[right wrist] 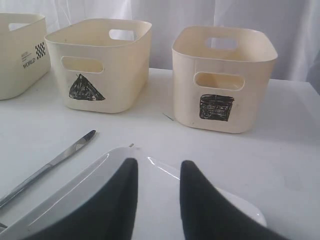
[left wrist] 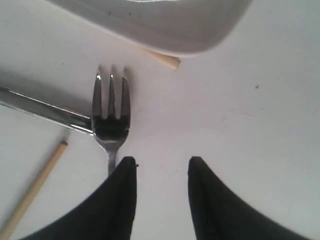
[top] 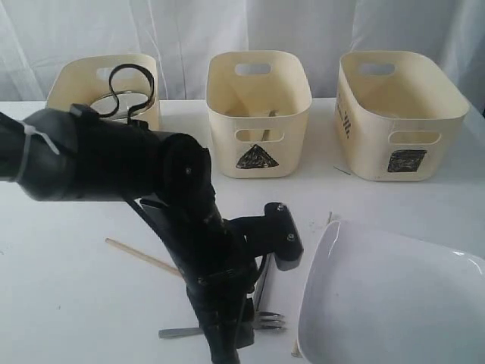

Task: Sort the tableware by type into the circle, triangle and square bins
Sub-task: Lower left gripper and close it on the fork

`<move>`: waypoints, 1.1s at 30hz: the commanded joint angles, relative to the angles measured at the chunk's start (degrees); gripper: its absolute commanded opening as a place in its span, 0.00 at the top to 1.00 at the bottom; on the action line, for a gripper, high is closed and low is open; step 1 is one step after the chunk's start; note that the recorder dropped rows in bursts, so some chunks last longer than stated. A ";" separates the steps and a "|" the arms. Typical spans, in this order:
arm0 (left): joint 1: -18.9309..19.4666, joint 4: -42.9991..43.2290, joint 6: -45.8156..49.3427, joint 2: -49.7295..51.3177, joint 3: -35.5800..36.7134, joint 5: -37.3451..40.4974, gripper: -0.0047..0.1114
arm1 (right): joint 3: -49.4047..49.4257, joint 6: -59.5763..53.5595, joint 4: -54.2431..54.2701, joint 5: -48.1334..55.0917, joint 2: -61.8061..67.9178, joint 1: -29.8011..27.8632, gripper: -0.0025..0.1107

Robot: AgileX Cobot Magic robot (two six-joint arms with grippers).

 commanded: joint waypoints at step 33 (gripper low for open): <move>-0.18 7.34 -4.57 4.57 -0.19 -0.47 0.51 | 0.35 -0.01 -0.35 -0.43 -0.36 -0.54 0.73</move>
